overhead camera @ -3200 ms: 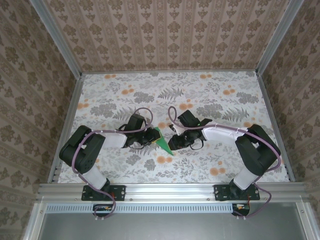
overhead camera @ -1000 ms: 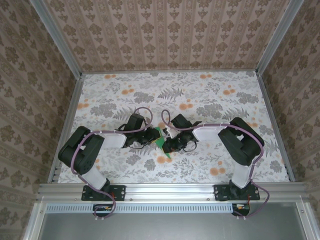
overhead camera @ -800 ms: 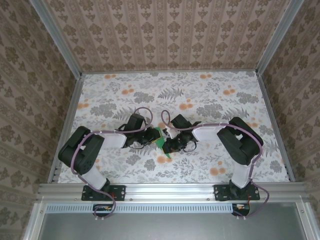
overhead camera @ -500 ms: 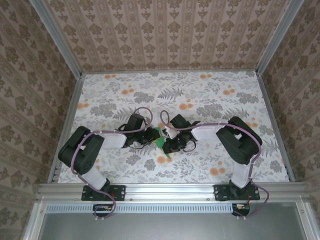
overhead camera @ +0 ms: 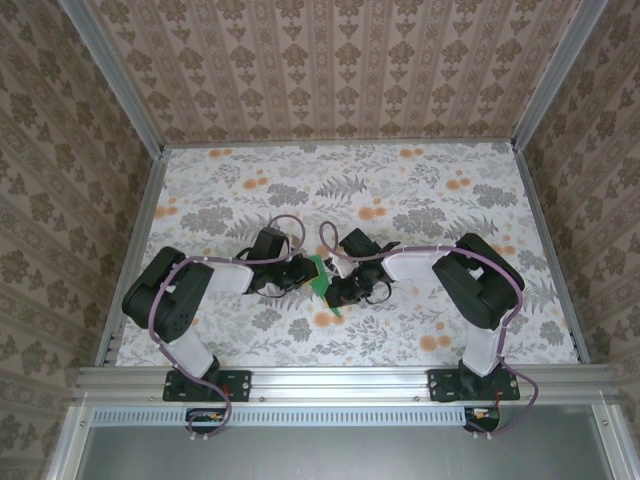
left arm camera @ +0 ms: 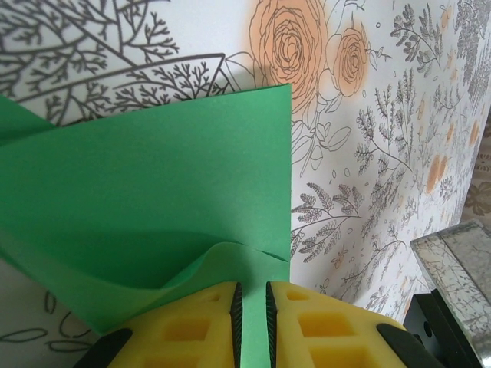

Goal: Fold a paper plane with a square sheet of paper (pick it up from the middle)
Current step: Fold the wing for the fifth time at the center of the table.

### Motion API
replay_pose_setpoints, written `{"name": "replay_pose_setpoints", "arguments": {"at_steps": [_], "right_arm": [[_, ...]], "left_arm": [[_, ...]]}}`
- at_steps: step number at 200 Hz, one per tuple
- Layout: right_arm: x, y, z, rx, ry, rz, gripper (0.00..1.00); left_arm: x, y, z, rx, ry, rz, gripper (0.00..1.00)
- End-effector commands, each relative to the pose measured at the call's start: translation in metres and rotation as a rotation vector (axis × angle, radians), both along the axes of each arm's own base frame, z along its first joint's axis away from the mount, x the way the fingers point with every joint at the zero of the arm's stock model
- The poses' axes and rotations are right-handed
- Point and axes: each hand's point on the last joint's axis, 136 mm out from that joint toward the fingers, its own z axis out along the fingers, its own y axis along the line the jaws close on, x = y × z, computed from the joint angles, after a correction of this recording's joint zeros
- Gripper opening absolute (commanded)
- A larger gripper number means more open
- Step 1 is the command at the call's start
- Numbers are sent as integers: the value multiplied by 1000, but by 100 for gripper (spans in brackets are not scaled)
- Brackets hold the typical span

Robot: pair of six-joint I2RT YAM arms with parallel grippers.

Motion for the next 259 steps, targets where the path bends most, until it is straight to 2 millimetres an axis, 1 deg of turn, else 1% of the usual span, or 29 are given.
{"name": "replay_pose_setpoints", "arguments": {"at_steps": [1, 17, 30, 40, 59, 66, 76, 85, 107, 121, 147, 174, 199, 225, 259], "right_arm": [[-27, -42, -38, -225, 61, 27, 15], [-26, -51, -37, -254, 42, 47, 15], [-16, -52, -28, -242, 13, 40, 16], [-10, -44, -15, -198, -8, 43, 17], [-2, -16, 17, -62, -30, 49, 18], [2, -9, 26, -29, -35, 42, 18], [8, -3, 34, -8, -51, 21, 18], [15, -1, 36, -7, -60, -6, 19], [21, 2, 24, -40, -39, -38, 18], [21, 2, 15, -62, -21, -47, 17], [14, -7, 3, -100, 6, -63, 16], [-5, -16, -5, -107, 54, -42, 16], [-25, -26, -8, -104, 90, -8, 16], [-45, -43, -15, -143, 119, 18, 16], [-63, -61, -22, -190, 143, 28, 15]], "left_arm": [[-3, 5, -15, 43, 15, -18, 20], [-3, 3, -15, 40, 19, -24, 19], [-3, 1, -15, 43, 19, -31, 19], [-3, -2, -16, 42, 21, -40, 19], [-2, -6, -20, 40, 31, -41, 18], [-2, -7, -21, 41, 36, -39, 17], [-1, -7, -23, 44, 41, -32, 17], [-1, -7, -25, 46, 43, -30, 17], [-1, -7, -26, 47, 47, -26, 16], [-1, -6, -27, 52, 47, -22, 16], [-2, -1, -30, 80, 55, -8, 15], [-4, 4, -36, 102, 70, 12, 14], [-6, 9, -39, 123, 78, 25, 14], [-6, 12, -40, 138, 81, 36, 14], [-6, 13, -39, 138, 79, 40, 14]]}}
